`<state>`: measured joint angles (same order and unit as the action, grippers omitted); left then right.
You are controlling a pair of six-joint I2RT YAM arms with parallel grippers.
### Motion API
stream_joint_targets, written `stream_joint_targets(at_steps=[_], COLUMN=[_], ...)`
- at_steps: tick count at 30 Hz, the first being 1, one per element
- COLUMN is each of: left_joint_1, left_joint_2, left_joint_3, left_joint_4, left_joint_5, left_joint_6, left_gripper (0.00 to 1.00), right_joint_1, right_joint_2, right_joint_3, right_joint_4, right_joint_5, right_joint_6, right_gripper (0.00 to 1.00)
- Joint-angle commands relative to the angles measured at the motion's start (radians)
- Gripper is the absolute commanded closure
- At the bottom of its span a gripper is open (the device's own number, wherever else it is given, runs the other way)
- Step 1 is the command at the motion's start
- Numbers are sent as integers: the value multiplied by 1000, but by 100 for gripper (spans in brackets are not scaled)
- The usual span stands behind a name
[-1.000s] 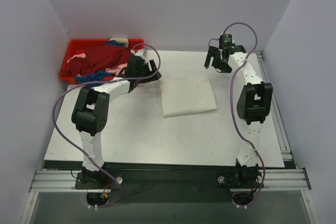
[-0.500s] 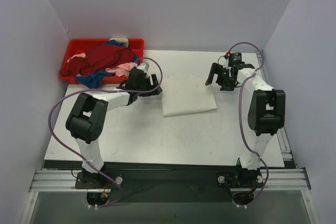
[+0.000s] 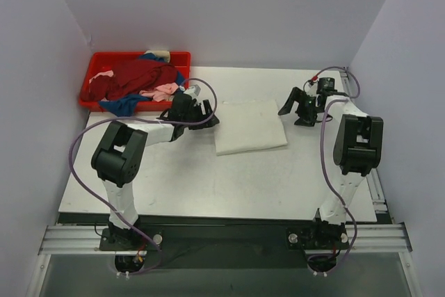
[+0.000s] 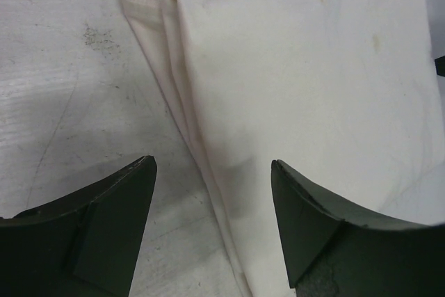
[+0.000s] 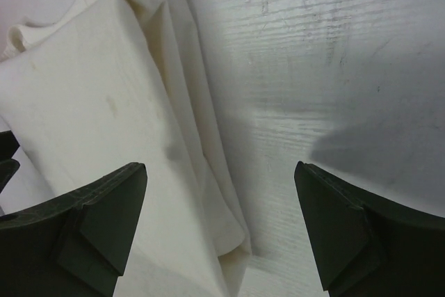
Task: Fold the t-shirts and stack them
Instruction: Put the neatly folded tshirt into the corner of the board with the right arm
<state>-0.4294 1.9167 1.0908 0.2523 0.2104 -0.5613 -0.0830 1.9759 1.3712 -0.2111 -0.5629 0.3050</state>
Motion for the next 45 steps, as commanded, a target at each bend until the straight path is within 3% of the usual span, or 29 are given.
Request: stream_joint_targets(at_steps=[1, 7, 18, 24, 27, 34, 37, 38, 39, 45], left_joint_1=[0, -2, 1, 0, 0, -5, -8, -8, -8, -6], left_joint_2=[44, 91, 142, 143, 139, 127, 108, 101, 87, 10], left_joint_3=[63, 113, 166, 161, 158, 150, 150, 144, 143, 104], left_joint_4=[42, -7, -114, -119, -116, -99, -104, -105, -105, -114], left_joint_5=[27, 12, -34, -42, -42, -28, -32, -37, -37, -48], left_joint_6=[-8, -3, 15, 21, 26, 31, 34, 35, 37, 47], left_gripper=[23, 31, 71, 74, 74, 70, 46, 35, 32, 22], right_joint_1=[-3, -4, 31, 77, 77, 77, 77, 77, 77, 62], right_joint_2=[56, 107, 158, 201, 210, 215, 212, 207, 201, 195], right_joint_3=[38, 66, 101, 161, 172, 198, 215, 218, 221, 270], right_joint_4=[-5, -7, -60, -126, -134, -146, -149, -149, -149, -183], right_joint_5=[-89, -115, -158, -157, -147, -173, -175, -167, -148, -25], right_joint_6=[20, 37, 6, -32, -29, -23, -21, -20, -20, -23], right_gripper=[9, 9, 14, 21, 32, 74, 90, 94, 97, 100])
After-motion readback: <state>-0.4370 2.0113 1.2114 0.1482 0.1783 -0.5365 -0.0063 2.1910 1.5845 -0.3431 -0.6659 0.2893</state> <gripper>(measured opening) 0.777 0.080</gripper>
